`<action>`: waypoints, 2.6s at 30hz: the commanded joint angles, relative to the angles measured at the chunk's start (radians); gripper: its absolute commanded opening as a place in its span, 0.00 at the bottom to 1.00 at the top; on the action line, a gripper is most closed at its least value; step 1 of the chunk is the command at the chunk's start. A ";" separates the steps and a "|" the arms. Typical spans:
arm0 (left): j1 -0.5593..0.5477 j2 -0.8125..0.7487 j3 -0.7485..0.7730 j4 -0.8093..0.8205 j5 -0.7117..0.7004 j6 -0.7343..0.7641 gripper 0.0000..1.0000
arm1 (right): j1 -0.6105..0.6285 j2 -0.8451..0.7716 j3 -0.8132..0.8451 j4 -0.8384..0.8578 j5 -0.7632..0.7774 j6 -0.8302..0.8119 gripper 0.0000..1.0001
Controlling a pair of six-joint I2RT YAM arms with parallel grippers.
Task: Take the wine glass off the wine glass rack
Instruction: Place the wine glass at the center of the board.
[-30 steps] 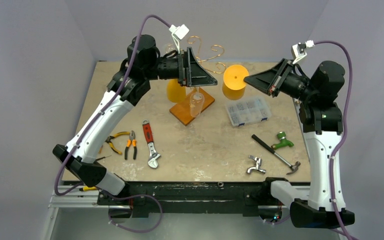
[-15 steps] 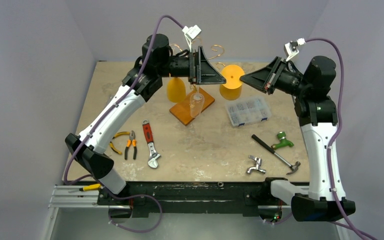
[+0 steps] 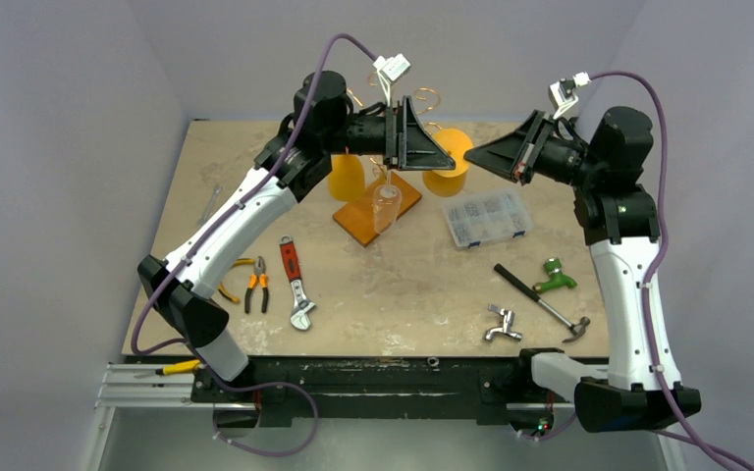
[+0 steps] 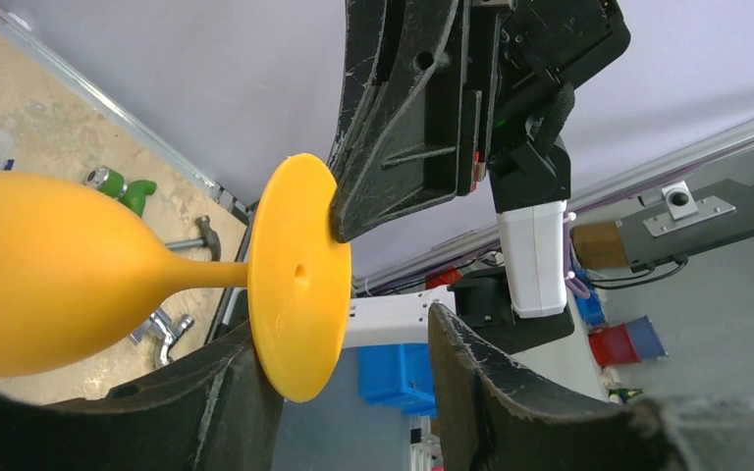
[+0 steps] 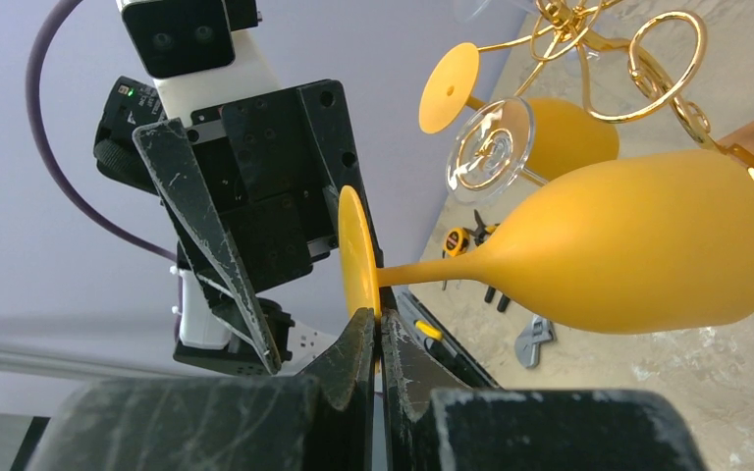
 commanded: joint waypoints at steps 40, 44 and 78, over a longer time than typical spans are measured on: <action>-0.020 -0.050 -0.005 0.045 -0.019 -0.049 0.00 | 0.018 -0.059 0.072 -0.189 0.097 -0.103 0.02; -0.019 -0.063 -0.019 0.044 -0.002 -0.048 0.00 | 0.018 -0.089 0.074 -0.225 0.170 -0.112 0.10; -0.057 -0.153 0.011 -0.008 0.046 0.178 0.00 | 0.018 -0.077 0.298 -0.348 0.309 0.219 0.60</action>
